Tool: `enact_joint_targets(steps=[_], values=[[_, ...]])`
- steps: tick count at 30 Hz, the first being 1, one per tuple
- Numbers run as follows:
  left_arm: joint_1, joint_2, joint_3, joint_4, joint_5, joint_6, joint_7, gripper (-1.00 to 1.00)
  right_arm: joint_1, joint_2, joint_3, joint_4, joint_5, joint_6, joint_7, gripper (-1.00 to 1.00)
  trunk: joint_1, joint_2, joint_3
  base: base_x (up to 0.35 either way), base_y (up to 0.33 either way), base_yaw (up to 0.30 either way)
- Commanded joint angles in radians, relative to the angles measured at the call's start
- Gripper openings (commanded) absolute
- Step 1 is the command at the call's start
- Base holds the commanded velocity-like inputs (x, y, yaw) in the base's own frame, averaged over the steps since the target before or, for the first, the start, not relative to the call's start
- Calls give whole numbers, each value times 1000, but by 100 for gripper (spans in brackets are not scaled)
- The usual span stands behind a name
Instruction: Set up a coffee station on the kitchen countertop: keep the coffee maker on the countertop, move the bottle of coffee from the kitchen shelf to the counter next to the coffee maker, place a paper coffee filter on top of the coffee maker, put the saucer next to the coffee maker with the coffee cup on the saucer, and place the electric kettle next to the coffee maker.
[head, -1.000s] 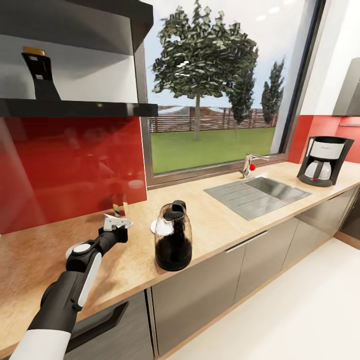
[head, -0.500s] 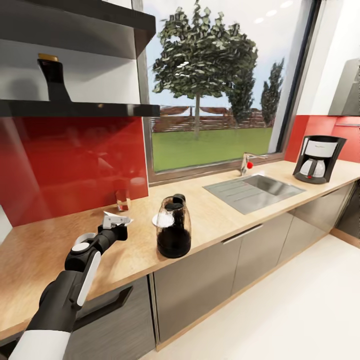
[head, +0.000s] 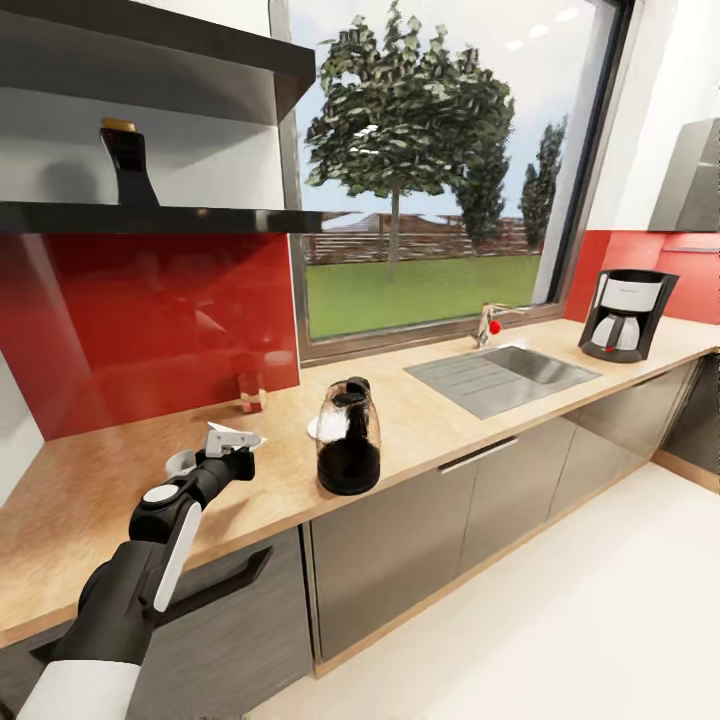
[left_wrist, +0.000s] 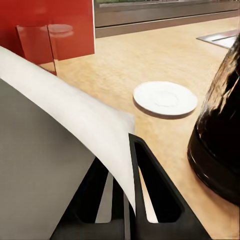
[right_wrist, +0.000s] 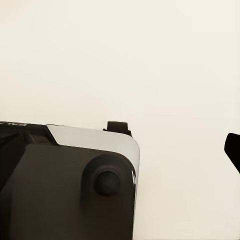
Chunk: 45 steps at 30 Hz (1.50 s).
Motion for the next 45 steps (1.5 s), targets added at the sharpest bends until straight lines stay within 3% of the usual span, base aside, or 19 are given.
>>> enact_joint_targets(steps=[1,26,37,44,45], values=[[-1,0,1,-2,2,6,-2,-100,-1,0,0,1,8,-3,0,100,0,-1,-1,-242,0,0],[-1,-4,1,-14,2,7,-2,-100,-1,0,-1,1,8,-3,0,100,0,-1,-1,-194,0,0],[0,-7,0,-91,4,40,-3,-100,-1,0,-1,1,8,-3,0,100,0,-1,-1,-62,0,0],[-1,-25,-16,-138,6,82,-5,-100,-1,0,-2,1,8,-3,0,100,0,-1,-1,-2,0,0],[-1,-40,-17,-143,7,104,-5,-100,-1,0,-2,1,8,-3,0,100,0,-1,-1,0,0,0]])
